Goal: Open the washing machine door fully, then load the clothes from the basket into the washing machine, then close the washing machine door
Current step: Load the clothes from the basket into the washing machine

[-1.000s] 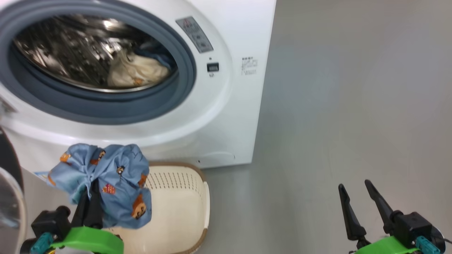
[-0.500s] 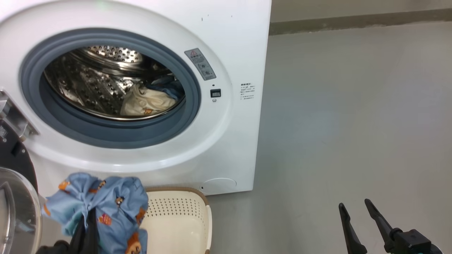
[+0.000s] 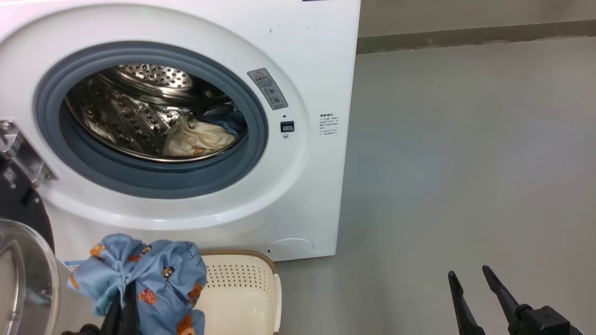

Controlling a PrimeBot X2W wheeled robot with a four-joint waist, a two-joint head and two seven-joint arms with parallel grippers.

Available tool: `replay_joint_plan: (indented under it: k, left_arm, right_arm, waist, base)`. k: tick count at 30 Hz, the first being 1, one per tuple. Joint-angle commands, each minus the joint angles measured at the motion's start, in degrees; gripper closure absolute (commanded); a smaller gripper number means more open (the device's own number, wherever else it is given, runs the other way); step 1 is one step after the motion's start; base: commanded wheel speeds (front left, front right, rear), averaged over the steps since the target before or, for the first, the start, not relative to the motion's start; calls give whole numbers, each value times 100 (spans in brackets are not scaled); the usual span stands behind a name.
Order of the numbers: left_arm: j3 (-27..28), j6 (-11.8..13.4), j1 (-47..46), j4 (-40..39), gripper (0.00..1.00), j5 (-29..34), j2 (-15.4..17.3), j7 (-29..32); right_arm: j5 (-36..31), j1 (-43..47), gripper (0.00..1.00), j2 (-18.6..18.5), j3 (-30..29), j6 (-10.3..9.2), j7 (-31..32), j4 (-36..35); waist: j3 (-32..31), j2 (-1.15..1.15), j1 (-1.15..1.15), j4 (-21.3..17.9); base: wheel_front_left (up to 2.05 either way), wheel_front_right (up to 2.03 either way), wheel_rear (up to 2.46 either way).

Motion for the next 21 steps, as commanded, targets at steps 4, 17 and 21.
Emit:
replay_joint_plan:
  k: [4,17,21]
  left_arm:
    - [192,58,-93,-228,100,49,35,-60]
    - [126,111,-68,-283,100,-5,16,-60]
    - [85,125,-162,-261,100,-32,13,-60]
  right_arm:
    - [-21,-80,0,-37,128,9,-27,-162]
    - [-20,-92,0,-19,110,9,-27,-193]
    - [-9,-98,0,-14,113,9,-27,-184]
  waist:
    - [14,0,0,-9]
    - [84,0,0,9]
    - [189,0,0,29]
  base:
    - [0,0,0]
    - [0,0,0]
    - [0,0,0]
